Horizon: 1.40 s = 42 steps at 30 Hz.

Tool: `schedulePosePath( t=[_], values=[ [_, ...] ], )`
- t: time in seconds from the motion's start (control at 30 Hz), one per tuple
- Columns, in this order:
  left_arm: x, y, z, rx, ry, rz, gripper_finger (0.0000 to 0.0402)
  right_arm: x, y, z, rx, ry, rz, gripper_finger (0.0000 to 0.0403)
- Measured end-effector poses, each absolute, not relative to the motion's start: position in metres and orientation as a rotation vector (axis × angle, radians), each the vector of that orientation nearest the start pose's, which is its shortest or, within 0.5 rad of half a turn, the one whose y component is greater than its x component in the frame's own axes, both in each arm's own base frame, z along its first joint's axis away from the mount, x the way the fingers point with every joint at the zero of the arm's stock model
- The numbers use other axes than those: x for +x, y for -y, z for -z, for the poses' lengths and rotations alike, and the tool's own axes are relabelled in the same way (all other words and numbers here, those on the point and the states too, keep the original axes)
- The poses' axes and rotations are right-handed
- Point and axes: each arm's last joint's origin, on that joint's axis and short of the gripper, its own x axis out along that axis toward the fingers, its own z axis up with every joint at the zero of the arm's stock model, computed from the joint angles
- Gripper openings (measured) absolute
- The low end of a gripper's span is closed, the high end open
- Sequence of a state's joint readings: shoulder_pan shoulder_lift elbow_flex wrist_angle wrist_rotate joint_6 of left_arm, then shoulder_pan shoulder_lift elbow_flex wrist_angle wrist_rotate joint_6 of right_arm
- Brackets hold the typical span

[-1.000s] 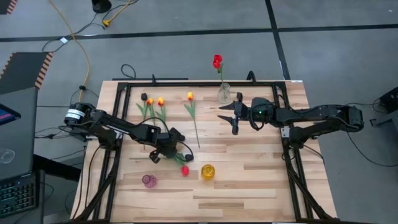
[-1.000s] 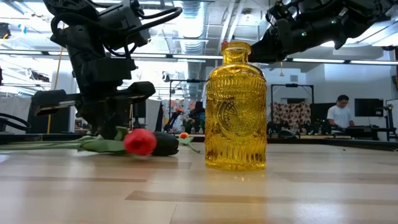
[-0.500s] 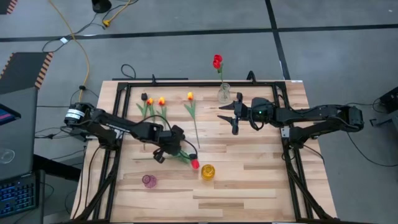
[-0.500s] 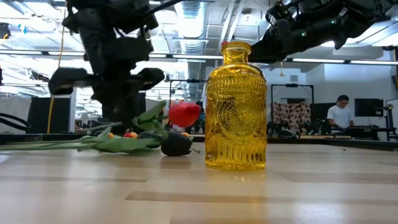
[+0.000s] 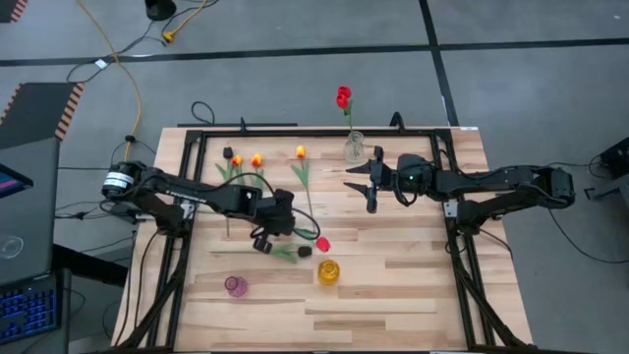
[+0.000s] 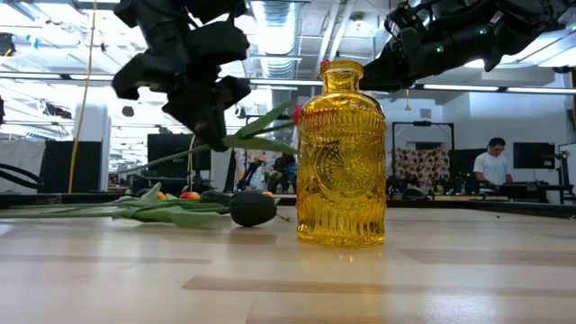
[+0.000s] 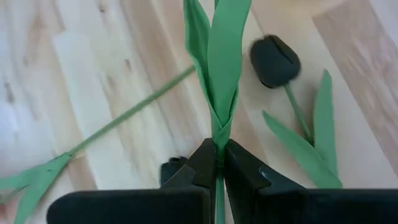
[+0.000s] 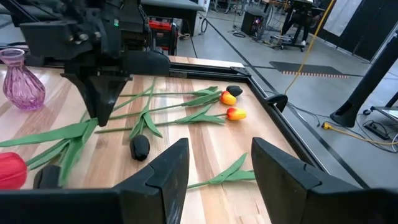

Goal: Sort flowers into vase by color
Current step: Put the red flower into the transparent vase

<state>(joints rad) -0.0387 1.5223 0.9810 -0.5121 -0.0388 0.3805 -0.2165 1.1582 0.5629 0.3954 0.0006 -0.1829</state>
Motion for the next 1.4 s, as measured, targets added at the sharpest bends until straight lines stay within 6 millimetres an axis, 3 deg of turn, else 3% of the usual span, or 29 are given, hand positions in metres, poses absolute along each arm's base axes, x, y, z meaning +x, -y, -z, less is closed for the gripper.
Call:
schedulePosePath(
  t=[0.2, 0.43, 0.7, 0.93, 1.2, 1.4],
  values=[
    [0.306, -0.004, -0.225, 0.349, -0.966, 0.135, 0.0008, 0.240, 0.053, -0.238, -0.160, -0.218, 0.198, 0.0200],
    [0.325, -0.025, -0.243, 0.305, -0.703, 0.032, 0.0008, 0.240, 0.052, -0.238, -0.159, -0.222, 0.195, 0.0200],
    [0.334, -0.044, -0.259, 0.273, -0.516, -0.063, 0.0008, 0.240, 0.047, -0.234, -0.156, -0.260, 0.167, 0.0200],
    [0.341, -0.047, -0.276, 0.321, -0.333, -0.107, 0.0008, 0.242, 0.038, -0.236, -0.162, -0.242, 0.131, 0.0200],
    [0.344, -0.047, -0.290, 0.360, -0.191, -0.125, 0.0008, 0.246, 0.029, -0.255, -0.181, -0.043, 0.110, 0.0200],
    [0.344, -0.044, -0.291, 0.352, -0.177, -0.104, 0.0008, 0.247, 0.029, -0.265, -0.196, 0.075, 0.117, 0.0200]
  ],
)
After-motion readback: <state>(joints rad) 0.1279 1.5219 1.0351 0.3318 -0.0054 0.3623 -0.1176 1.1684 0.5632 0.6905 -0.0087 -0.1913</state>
